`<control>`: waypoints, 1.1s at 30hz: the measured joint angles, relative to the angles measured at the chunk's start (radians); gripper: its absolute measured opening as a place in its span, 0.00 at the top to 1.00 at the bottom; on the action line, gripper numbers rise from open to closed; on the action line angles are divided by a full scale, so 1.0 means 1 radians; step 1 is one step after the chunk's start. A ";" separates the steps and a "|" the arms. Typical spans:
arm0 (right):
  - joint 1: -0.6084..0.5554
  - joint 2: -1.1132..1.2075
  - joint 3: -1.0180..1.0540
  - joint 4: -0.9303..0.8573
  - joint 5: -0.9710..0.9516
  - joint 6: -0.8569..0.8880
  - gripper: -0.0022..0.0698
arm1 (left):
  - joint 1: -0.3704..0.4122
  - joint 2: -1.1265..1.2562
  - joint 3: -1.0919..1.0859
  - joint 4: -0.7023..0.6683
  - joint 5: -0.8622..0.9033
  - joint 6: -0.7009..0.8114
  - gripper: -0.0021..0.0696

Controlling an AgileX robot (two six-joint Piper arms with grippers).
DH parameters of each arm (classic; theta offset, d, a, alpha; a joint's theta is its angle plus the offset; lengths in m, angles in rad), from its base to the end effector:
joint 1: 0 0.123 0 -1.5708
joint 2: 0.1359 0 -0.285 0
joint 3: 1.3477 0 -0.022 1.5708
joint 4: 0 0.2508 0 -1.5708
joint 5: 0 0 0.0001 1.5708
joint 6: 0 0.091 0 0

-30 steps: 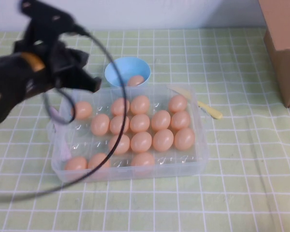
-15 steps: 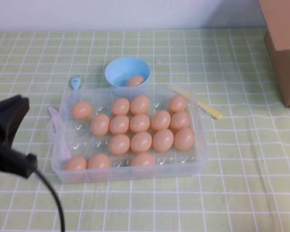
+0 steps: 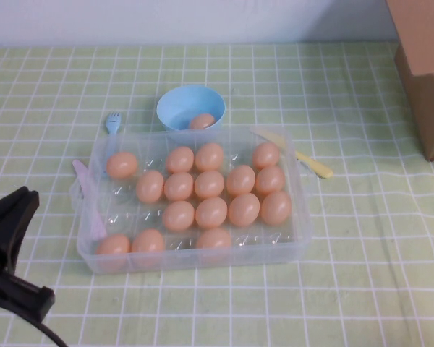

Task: Take an egg out of the egg box

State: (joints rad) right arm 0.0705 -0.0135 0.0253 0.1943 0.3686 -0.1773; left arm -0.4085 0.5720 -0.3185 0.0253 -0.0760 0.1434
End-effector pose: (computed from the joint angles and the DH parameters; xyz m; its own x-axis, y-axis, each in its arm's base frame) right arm 0.0520 0.0100 0.1728 -0.2828 -0.0157 -0.9590 -0.1356 0.9905 0.0237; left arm 0.1147 -0.0498 0.2802 -0.0146 0.1892 -0.9818 0.4072 0.8979 0.1670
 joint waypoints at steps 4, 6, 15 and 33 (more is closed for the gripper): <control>0.000 0.000 0.000 0.000 0.000 0.000 1.00 | 0.000 -0.036 0.168 -0.002 -0.296 0.014 0.98; 0.000 0.000 0.000 0.000 0.000 0.000 1.00 | 0.000 -0.087 0.256 -0.025 -0.400 0.041 0.98; 0.000 0.000 0.000 0.000 0.000 0.000 1.00 | 0.149 -0.385 0.342 -0.334 -0.346 0.286 0.98; 0.000 0.000 0.000 0.000 0.000 0.000 1.00 | 0.317 -0.582 0.344 -0.103 0.188 0.139 0.98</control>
State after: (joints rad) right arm 0.0705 -0.0135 0.0253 0.1943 0.3686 -0.1773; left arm -0.0910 -0.0099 0.0259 -0.0772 0.1122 0.2827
